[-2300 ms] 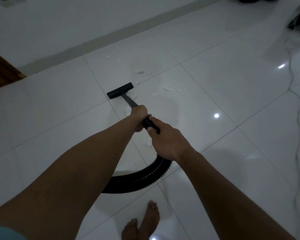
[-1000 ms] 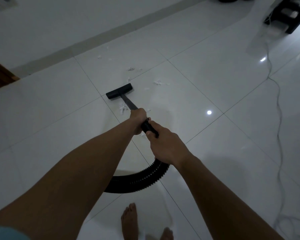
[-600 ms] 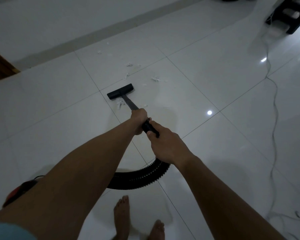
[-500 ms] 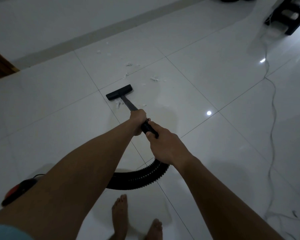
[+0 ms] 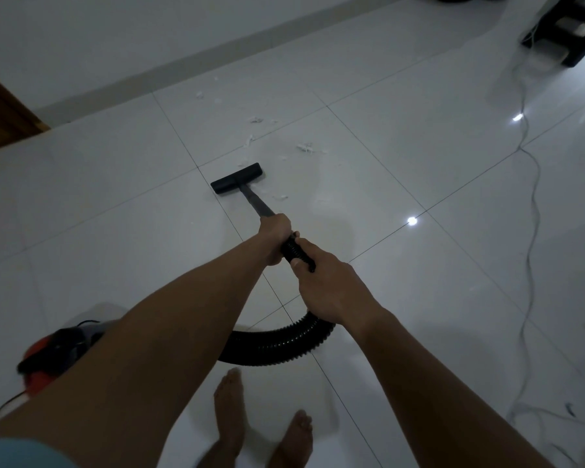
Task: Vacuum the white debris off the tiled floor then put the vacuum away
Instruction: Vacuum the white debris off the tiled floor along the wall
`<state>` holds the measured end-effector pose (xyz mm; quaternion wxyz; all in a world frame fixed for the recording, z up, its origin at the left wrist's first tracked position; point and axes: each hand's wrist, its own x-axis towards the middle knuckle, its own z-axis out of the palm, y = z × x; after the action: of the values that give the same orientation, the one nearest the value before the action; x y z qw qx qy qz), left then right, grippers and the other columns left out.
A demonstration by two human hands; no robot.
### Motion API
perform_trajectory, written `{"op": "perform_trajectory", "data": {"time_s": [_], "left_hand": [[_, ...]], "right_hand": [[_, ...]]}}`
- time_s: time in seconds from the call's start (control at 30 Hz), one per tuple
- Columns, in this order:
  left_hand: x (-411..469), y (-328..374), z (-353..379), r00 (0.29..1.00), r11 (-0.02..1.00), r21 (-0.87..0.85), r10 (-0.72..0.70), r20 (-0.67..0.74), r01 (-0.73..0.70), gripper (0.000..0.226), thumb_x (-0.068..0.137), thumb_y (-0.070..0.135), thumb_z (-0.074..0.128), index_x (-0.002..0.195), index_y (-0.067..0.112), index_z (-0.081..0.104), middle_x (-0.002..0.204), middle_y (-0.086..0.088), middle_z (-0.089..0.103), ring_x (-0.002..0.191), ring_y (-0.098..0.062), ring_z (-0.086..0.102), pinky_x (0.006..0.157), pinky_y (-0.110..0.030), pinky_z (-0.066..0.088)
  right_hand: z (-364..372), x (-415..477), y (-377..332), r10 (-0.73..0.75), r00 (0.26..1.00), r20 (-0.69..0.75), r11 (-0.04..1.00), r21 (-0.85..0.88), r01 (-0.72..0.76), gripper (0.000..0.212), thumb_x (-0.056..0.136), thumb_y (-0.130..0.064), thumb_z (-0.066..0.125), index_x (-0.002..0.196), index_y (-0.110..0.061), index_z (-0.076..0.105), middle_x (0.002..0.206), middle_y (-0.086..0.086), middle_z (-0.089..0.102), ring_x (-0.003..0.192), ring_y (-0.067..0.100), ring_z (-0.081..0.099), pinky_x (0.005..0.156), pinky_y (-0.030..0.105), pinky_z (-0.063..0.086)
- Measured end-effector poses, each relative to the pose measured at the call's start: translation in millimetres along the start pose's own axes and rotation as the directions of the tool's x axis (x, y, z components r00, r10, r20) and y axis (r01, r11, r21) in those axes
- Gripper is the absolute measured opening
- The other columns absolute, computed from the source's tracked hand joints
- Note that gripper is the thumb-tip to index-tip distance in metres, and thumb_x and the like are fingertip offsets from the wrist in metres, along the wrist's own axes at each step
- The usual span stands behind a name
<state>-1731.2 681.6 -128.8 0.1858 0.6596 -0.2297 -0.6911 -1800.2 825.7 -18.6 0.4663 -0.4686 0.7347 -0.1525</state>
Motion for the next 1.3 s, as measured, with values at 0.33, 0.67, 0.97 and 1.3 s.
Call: {"op": "perform_trajectory", "data": {"time_s": [0.33,0.67,0.97,1.3], "left_hand": [[-19.0,-42.1,-1.7,0.999,0.997,0.079,-0.007,0.035,0.004,0.054,0.099,0.011,0.037,0.153,0.011,0.029,0.081,-0.007,0.053,0.053,-0.012,0.051,0.039,-0.018,0.046],[-47.2,-92.9,-5.7,0.998,0.995,0.097,-0.011,0.061,0.005,0.053,0.1,0.011,0.038,0.152,0.013,0.029,0.09,-0.007,0.053,0.057,-0.012,0.053,0.04,-0.018,0.047],[-62.5,-141.6,5.2,1.0,0.999,0.046,0.001,0.016,-0.002,0.055,0.099,0.01,0.037,0.153,0.012,0.026,0.13,-0.015,0.058,0.056,-0.012,0.053,0.041,-0.019,0.047],[-96.8,-182.4,20.0,0.999,0.998,0.055,-0.009,0.037,0.007,0.056,0.099,0.009,0.037,0.153,0.015,0.025,0.086,-0.007,0.052,0.054,-0.012,0.051,0.04,-0.019,0.046]], "right_hand": [[24.5,-48.8,14.6,0.038,0.997,-0.066,0.998,0.056,-0.034,0.048,0.107,-0.036,0.036,0.154,-0.046,0.028,0.117,0.001,0.064,0.097,0.021,0.064,0.089,0.04,0.054],[55.9,-92.9,43.6,0.069,0.993,-0.101,0.994,0.096,-0.059,0.047,0.107,-0.037,0.037,0.153,-0.046,0.032,0.112,0.0,0.065,0.09,0.017,0.063,0.079,0.031,0.05],[62.5,-125.7,81.1,0.069,0.994,-0.081,0.995,0.073,-0.063,0.047,0.107,-0.039,0.036,0.153,-0.046,0.031,0.128,0.001,0.063,0.105,0.023,0.063,0.091,0.038,0.053],[64.9,-166.4,116.3,0.087,0.993,-0.075,0.993,0.088,-0.081,0.049,0.107,-0.04,0.036,0.154,-0.048,0.026,0.133,0.001,0.061,0.1,0.017,0.061,0.075,0.027,0.043]]}}
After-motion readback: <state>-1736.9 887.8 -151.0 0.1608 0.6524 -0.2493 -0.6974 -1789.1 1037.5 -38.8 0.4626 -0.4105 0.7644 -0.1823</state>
